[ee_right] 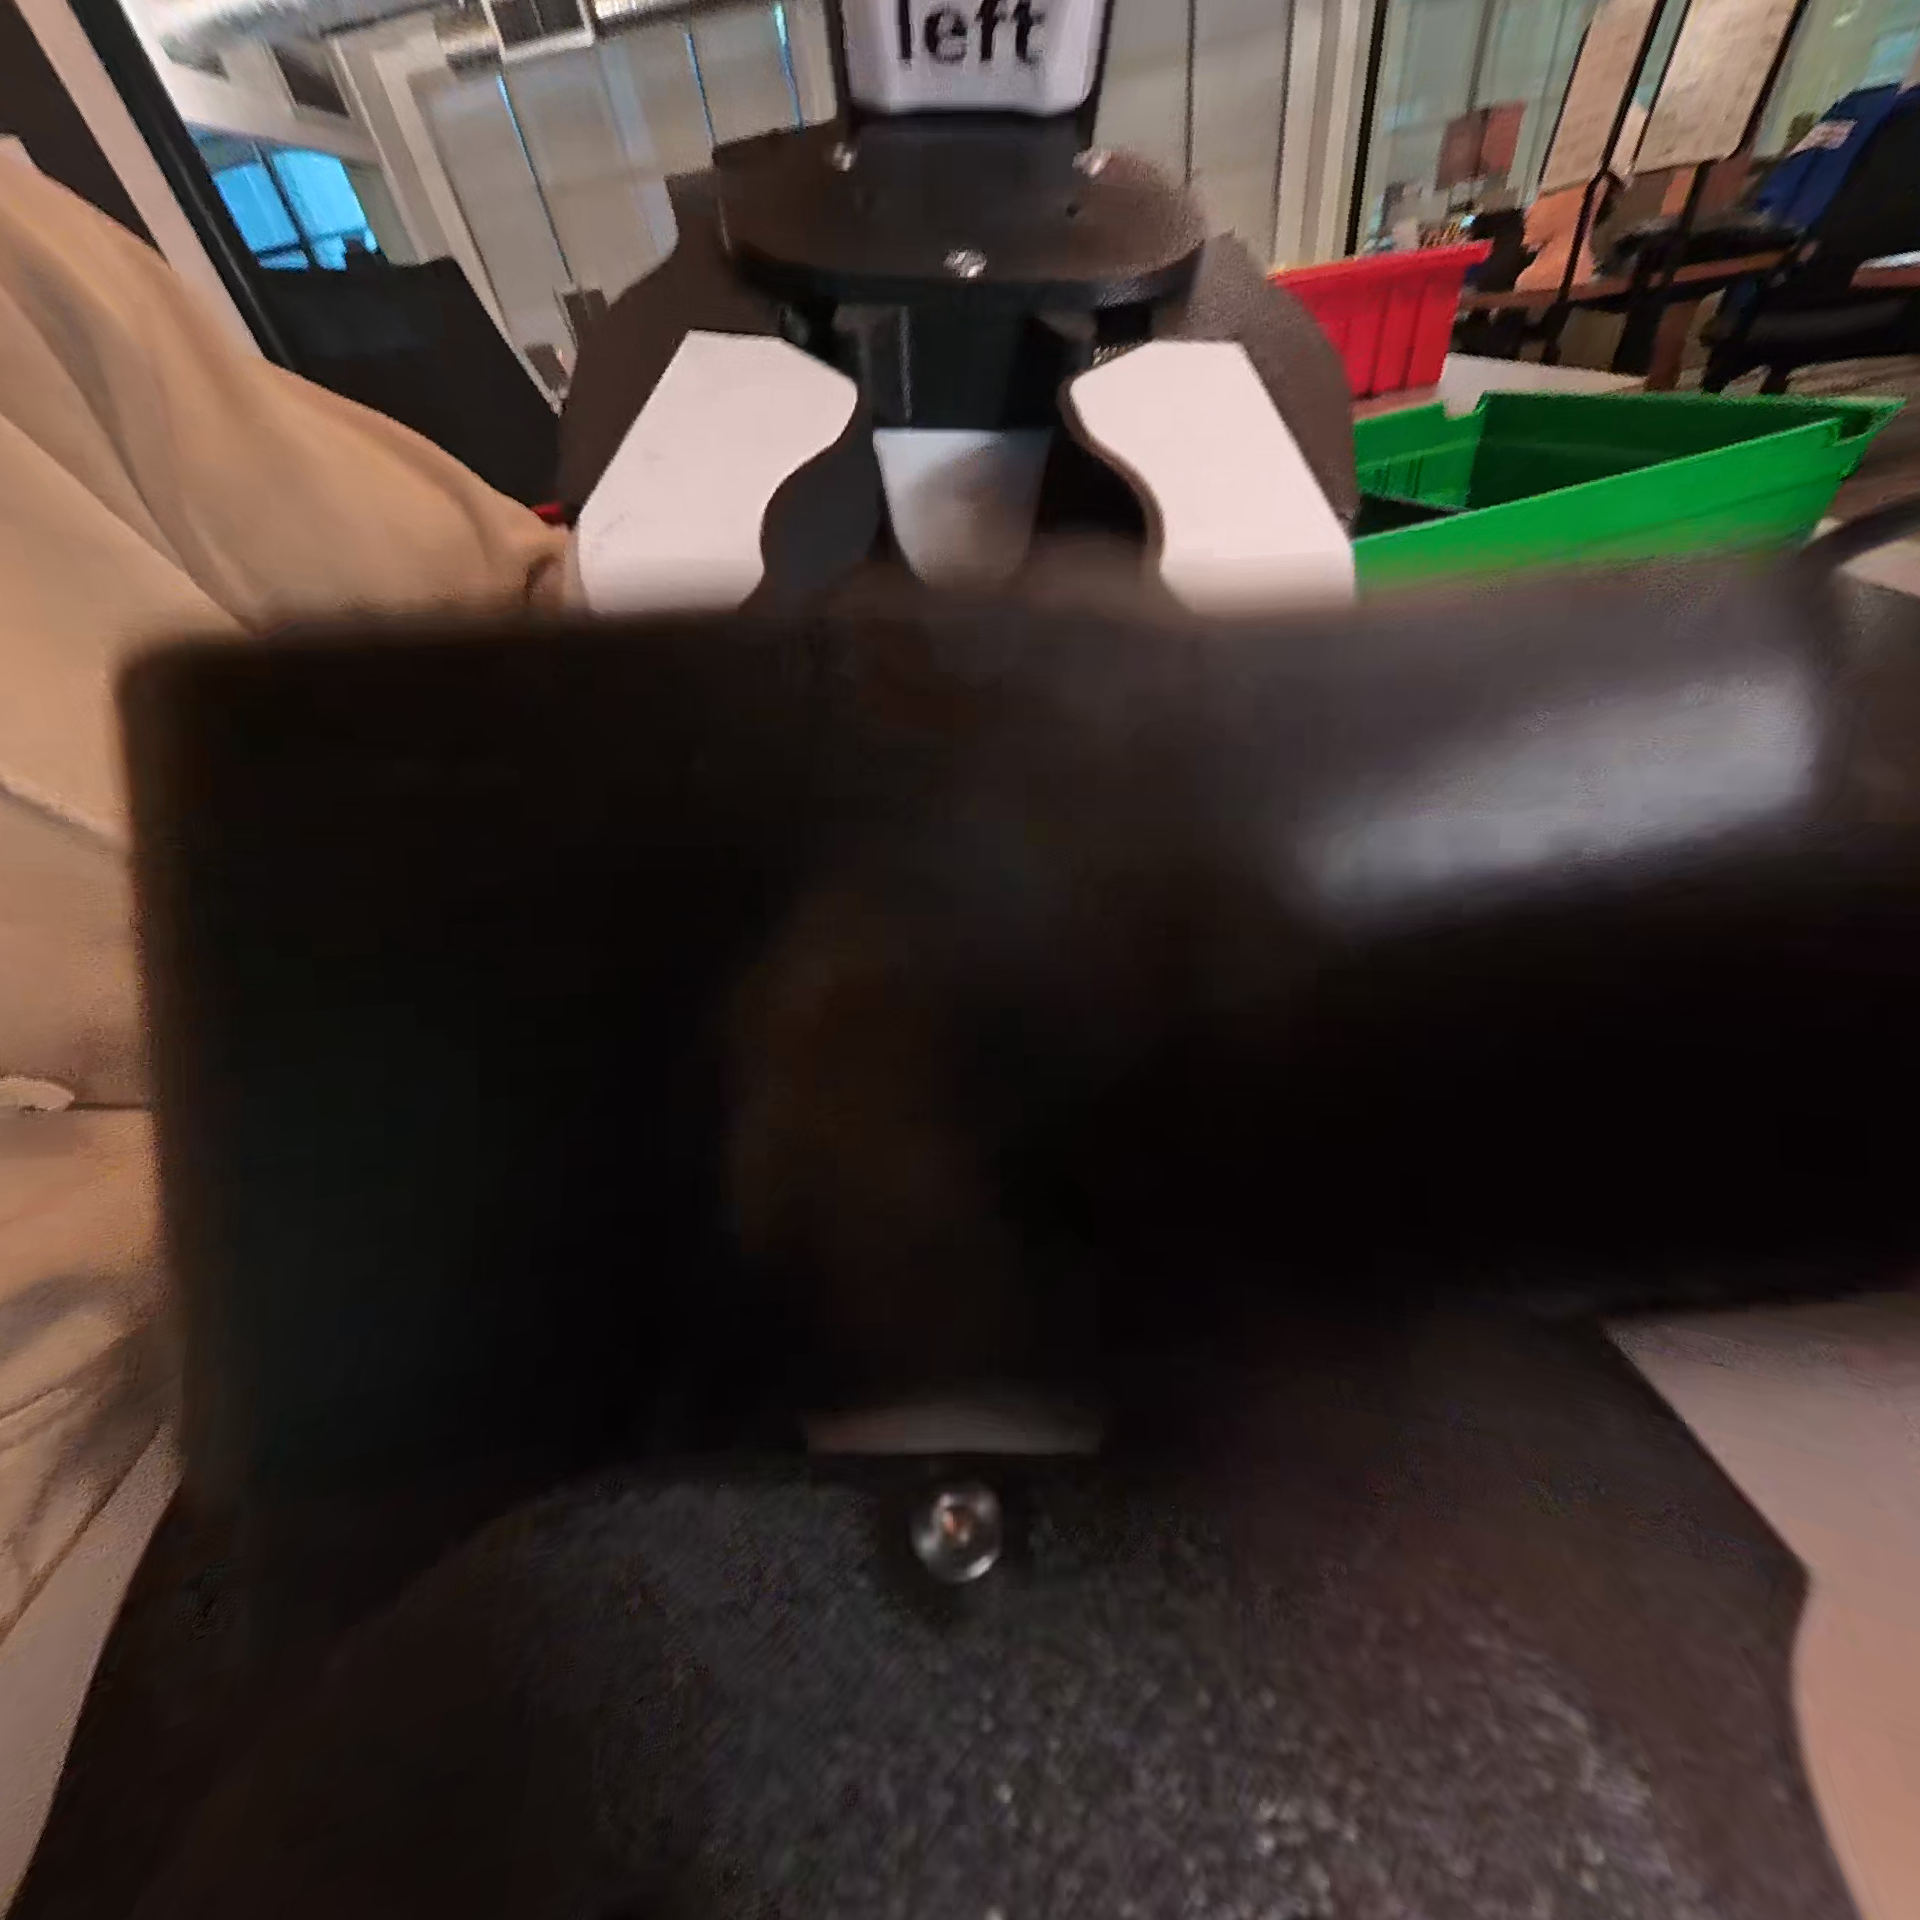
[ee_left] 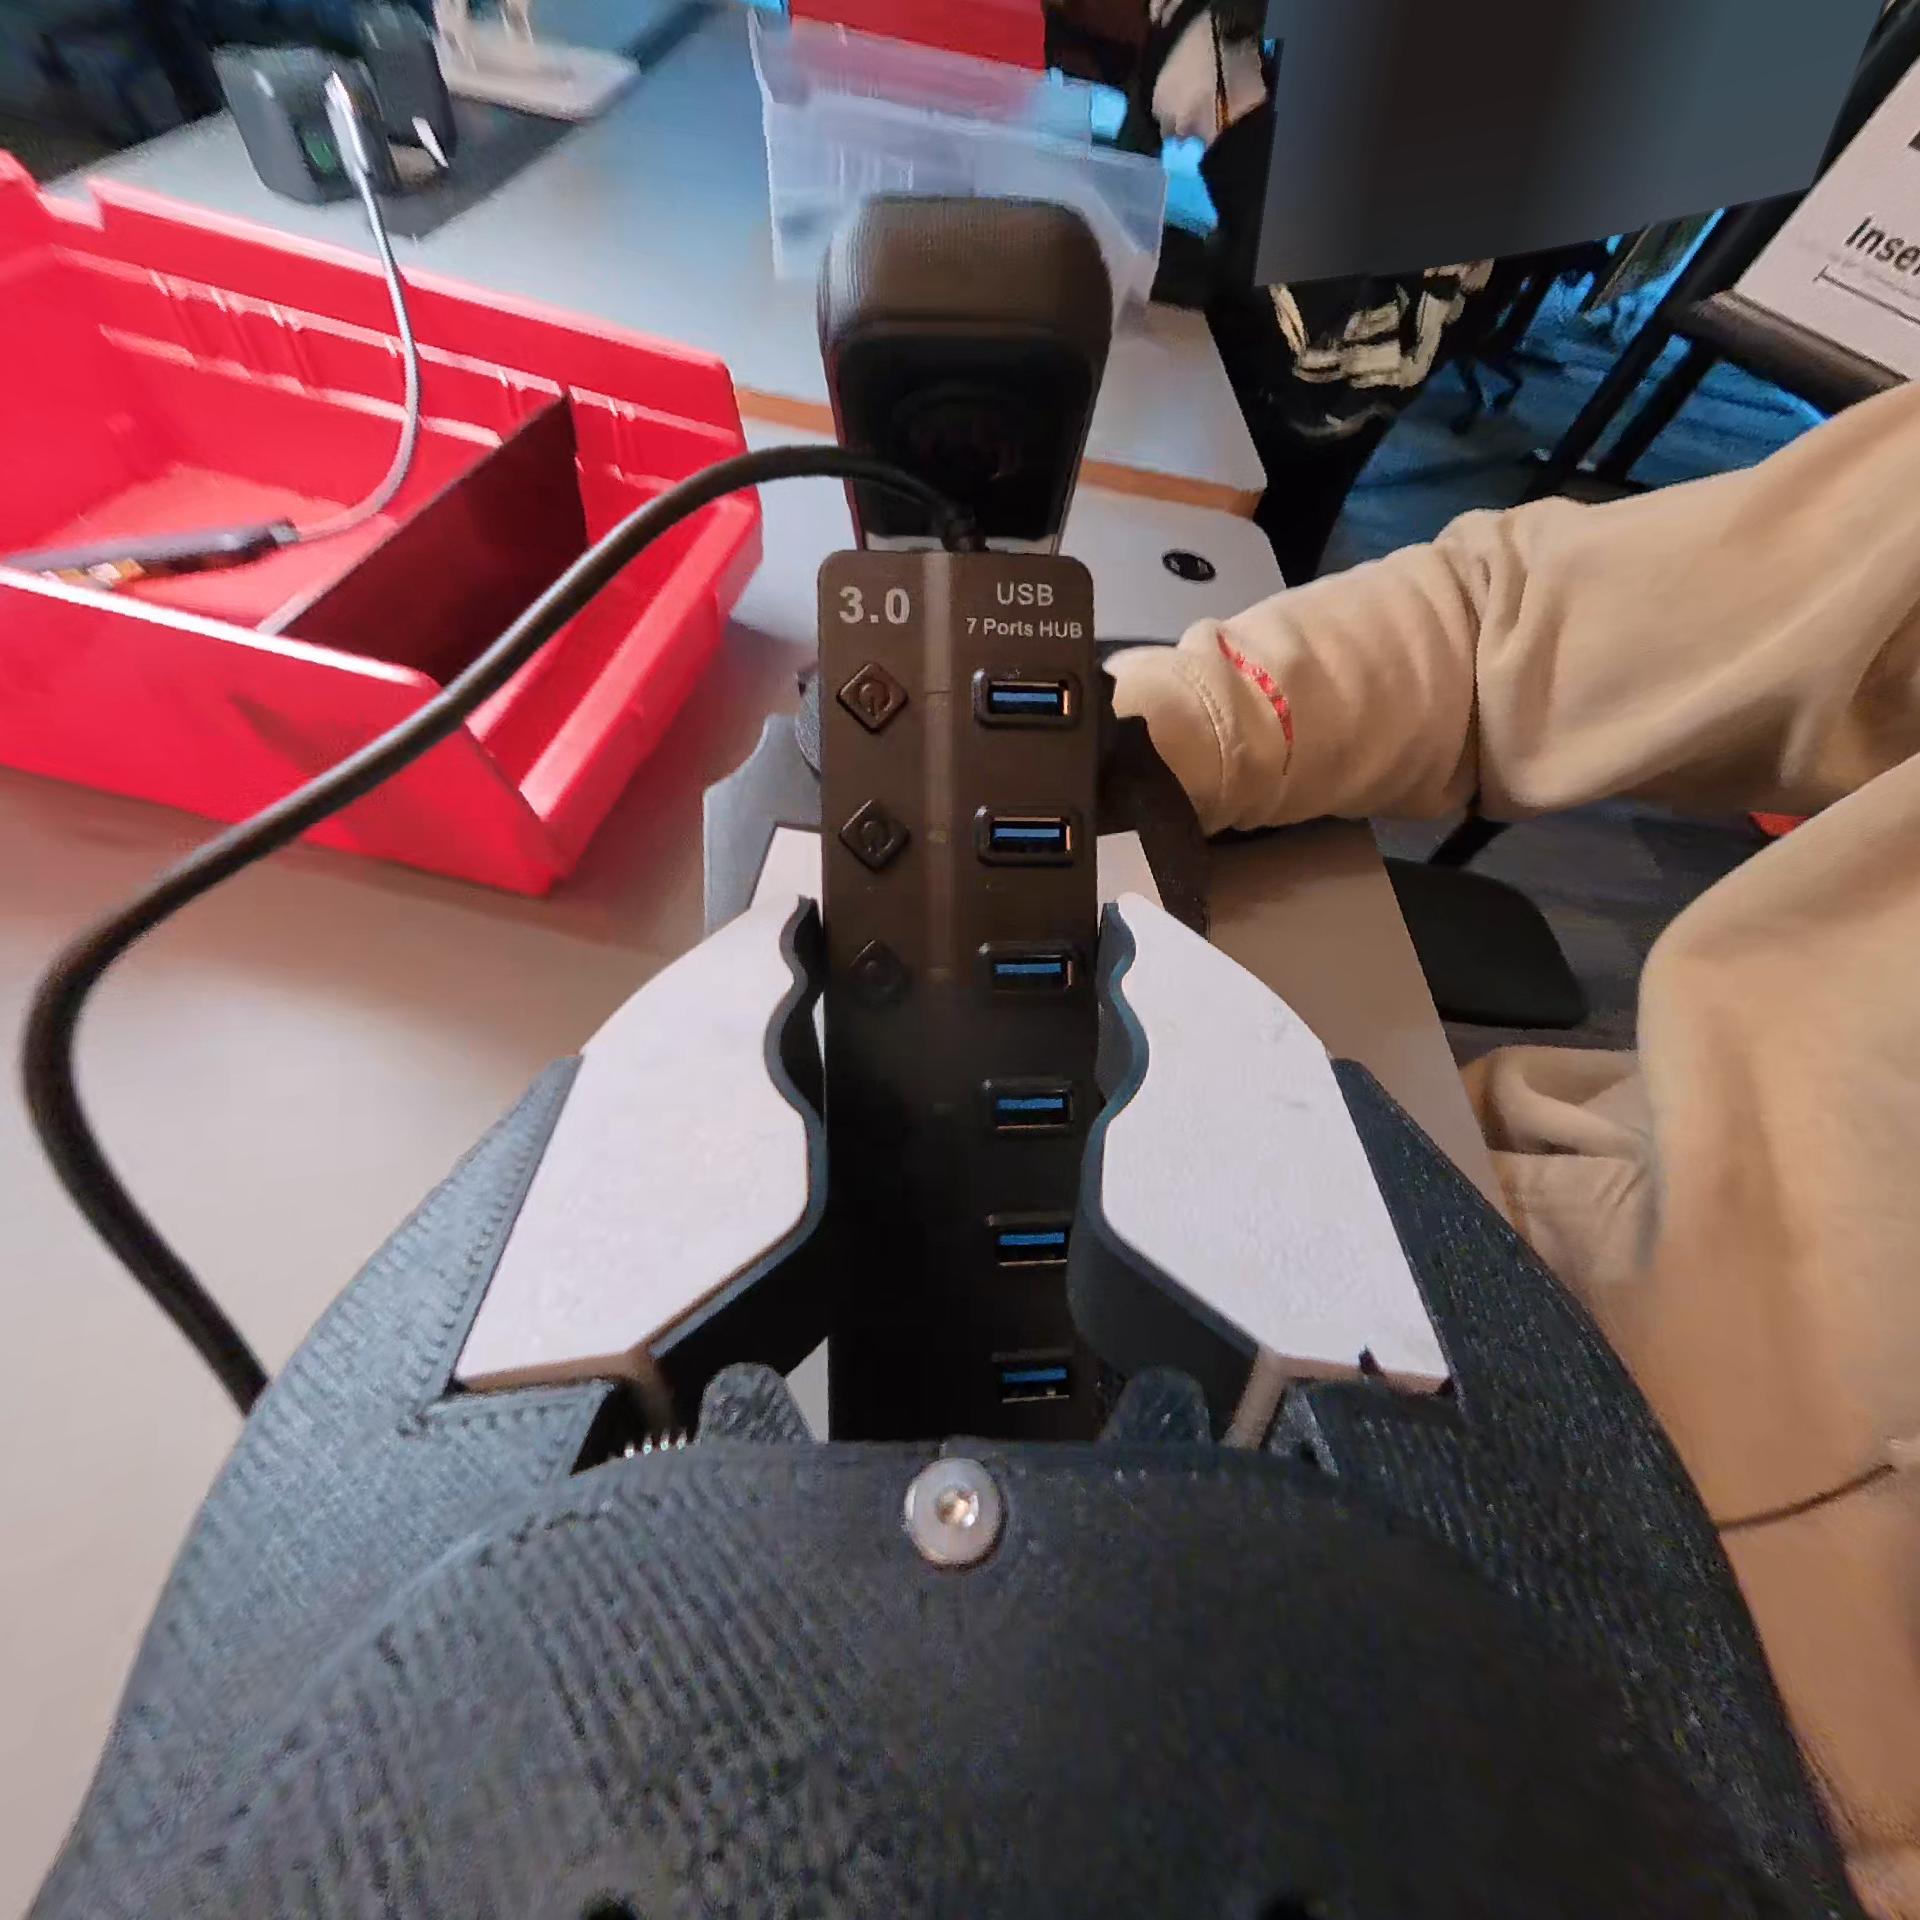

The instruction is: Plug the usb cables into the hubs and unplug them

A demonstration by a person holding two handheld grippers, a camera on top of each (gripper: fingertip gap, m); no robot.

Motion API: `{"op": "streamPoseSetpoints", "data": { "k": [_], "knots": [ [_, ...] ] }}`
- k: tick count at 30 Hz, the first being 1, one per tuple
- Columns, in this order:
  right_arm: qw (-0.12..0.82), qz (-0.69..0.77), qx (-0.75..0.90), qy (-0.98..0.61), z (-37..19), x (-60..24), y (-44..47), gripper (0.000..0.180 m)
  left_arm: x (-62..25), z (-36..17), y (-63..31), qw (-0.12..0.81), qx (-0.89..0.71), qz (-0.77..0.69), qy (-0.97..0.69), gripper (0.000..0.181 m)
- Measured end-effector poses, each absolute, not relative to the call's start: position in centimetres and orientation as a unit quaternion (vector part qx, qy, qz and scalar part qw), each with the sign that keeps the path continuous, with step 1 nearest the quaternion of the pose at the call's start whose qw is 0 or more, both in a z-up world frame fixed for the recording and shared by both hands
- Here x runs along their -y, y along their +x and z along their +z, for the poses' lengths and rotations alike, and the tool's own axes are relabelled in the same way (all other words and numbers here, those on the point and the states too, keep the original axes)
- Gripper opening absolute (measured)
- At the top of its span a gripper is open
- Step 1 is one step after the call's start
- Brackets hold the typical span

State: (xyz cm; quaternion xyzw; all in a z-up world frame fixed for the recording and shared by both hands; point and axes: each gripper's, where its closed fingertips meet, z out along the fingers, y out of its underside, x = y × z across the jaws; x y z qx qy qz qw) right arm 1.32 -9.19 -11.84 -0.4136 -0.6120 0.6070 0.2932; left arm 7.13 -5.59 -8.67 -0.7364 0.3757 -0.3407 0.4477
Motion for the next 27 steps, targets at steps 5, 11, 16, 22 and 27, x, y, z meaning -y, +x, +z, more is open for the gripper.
{"op": "streamPoseSetpoints", "data": {
  "k": [5,11,16,22,27],
  "knots": [
    [0.338,0.625,0.566,-0.418,-10.0,7.7,1.3,0.061,4.3,-6.5,6.5,0.536,-0.324,-0.343,-0.700,0.051],
    [0.336,0.637,0.552,-0.420,-9.4,7.4,1.6,0.057,4.0,-5.2,6.1,0.573,-0.279,-0.385,-0.668,0.051],
    [0.318,0.639,0.564,-0.416,-9.6,7.7,1.9,0.056,4.4,-5.4,6.3,0.562,-0.293,-0.389,-0.669,0.051],
    [0.319,0.633,0.566,-0.420,-9.7,7.3,2.1,0.056,4.6,-4.7,5.4,0.562,-0.300,-0.387,-0.667,0.054],
    [0.331,0.623,0.567,-0.426,-9.8,6.9,2.0,0.056,4.5,-5.1,4.8,0.551,-0.309,-0.377,-0.677,0.059]
  ]
}}
